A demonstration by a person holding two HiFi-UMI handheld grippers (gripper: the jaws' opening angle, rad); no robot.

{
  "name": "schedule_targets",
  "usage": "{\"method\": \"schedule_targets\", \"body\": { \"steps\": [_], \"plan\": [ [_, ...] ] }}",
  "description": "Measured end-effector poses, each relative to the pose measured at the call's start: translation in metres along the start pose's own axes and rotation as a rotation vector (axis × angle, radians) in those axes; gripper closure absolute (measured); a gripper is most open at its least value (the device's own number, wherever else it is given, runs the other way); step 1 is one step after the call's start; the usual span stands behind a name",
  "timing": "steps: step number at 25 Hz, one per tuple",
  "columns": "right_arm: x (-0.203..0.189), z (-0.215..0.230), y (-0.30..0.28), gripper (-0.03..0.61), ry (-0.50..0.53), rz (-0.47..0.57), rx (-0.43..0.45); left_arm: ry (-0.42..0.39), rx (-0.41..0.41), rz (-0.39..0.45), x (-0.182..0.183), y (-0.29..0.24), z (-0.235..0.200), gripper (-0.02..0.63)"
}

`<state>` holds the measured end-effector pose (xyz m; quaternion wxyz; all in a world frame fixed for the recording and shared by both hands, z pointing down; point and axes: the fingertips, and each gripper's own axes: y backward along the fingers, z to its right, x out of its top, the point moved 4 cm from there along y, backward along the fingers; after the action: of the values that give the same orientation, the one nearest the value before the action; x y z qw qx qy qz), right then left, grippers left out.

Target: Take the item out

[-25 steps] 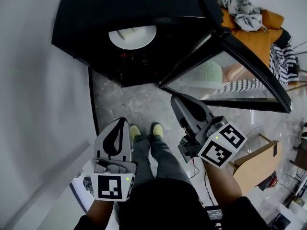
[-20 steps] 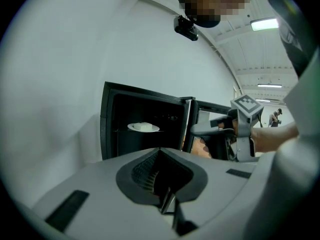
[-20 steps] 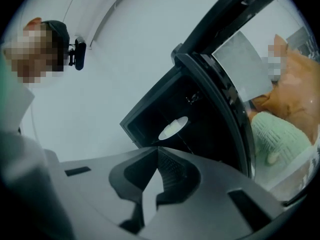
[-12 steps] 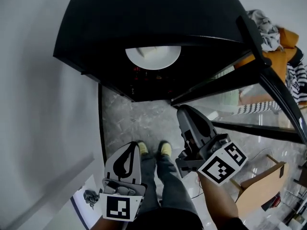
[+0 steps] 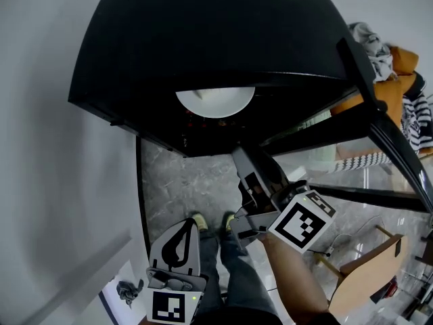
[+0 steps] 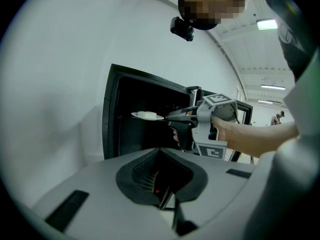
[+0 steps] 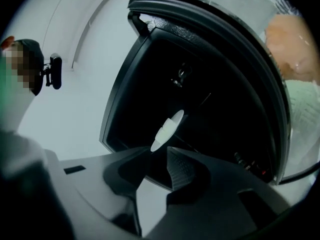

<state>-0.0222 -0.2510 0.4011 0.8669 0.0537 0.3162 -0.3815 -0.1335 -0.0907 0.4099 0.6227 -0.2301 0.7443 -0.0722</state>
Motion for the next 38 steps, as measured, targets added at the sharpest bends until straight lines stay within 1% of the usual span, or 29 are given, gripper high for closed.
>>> {"method": "schedule_targets", "body": {
  "steps": [5, 10, 13, 22, 25, 33, 34, 36, 38],
  "plan": [
    [0.003, 0.005, -0.021, 0.449, -0.061, 0.004, 0.004, 0.001, 0.000, -0.012, -0.002, -0.006, -0.006, 0.604],
    [0.003, 0.011, -0.042, 0.407, -0.167, 0.004, 0.019, 0.009, 0.002, -0.016, -0.002, -0.015, -0.011, 0.604],
    [0.004, 0.013, -0.051, 0.400, -0.226, 0.010, 0.031, 0.022, 0.003, -0.024, -0.002, -0.021, -0.014, 0.604],
    [0.010, 0.016, -0.071, 0.400, -0.304, 0.019, 0.042, 0.037, 0.007, -0.033, -0.002, -0.030, -0.022, 0.604],
    [0.010, 0.019, -0.076, 0.401, -0.328, 0.024, 0.031, 0.033, 0.007, -0.036, -0.002, -0.029, -0.025, 0.604],
    [0.010, 0.025, -0.083, 0.405, -0.433, 0.044, -0.001, 0.036, 0.007, -0.035, -0.004, -0.027, -0.027, 0.604],
    [0.011, 0.025, -0.084, 0.412, -0.442, 0.046, -0.005, 0.036, 0.006, -0.033, -0.003, -0.027, -0.027, 0.604],
    [0.011, 0.026, -0.084, 0.454, -0.452, 0.051, -0.010, 0.035, 0.007, -0.034, -0.003, -0.026, -0.028, 0.604],
    [0.012, 0.024, -0.084, 0.473, -0.453, 0.053, -0.010, 0.037, 0.009, -0.037, -0.004, -0.024, -0.027, 0.604]
  ]
}}
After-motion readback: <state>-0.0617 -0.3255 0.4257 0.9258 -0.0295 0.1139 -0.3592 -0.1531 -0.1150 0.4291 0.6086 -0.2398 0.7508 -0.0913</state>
